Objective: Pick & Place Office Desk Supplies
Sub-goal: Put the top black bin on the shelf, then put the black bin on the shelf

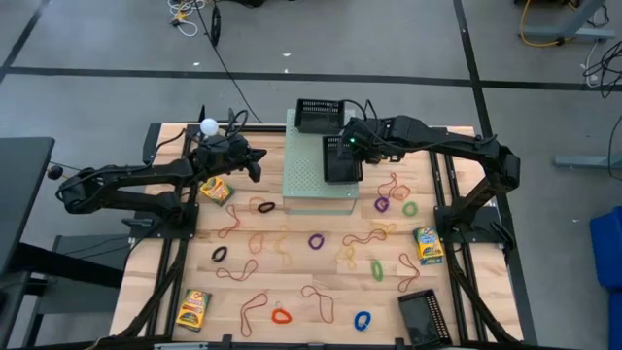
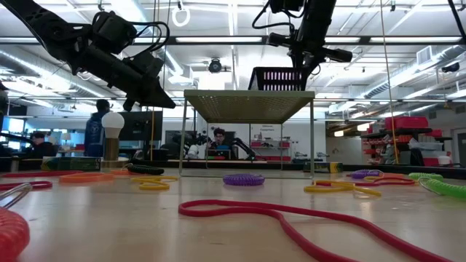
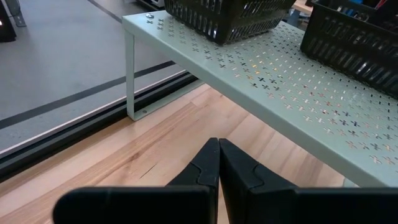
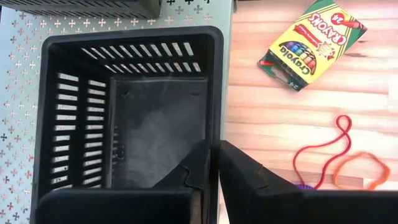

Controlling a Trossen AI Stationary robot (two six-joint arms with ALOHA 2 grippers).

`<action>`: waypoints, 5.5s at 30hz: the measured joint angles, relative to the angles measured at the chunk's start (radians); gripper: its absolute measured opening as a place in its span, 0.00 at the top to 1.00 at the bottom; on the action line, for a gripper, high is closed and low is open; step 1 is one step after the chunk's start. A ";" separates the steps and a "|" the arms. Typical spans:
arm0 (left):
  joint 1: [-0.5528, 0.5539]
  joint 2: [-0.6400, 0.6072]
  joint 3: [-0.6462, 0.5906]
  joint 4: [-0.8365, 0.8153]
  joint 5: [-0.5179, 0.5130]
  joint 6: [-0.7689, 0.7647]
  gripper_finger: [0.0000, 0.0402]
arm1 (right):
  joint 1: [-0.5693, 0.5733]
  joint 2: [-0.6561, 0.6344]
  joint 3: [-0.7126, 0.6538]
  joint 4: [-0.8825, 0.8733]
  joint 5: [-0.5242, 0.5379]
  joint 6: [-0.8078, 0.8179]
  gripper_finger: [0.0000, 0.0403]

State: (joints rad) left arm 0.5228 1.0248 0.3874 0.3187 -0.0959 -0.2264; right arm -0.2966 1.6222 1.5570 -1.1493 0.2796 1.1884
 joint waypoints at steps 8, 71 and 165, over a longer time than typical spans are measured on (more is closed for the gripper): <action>0.000 0.000 0.000 0.000 0.000 0.010 0.98 | 0.000 0.000 0.000 0.002 -0.019 -0.025 0.73; -1.038 0.029 0.001 -0.084 -0.618 -0.526 0.98 | 1.014 -0.243 -0.844 0.609 -0.592 -0.575 0.62; -0.997 0.249 0.426 -0.851 -0.274 -0.879 0.91 | 0.703 -0.571 -0.755 0.615 0.076 -0.335 0.98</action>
State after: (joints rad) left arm -0.4739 1.2733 0.8138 -0.5326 -0.3702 -1.1052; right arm 0.4061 1.0512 0.8022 -0.5339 0.3557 0.8538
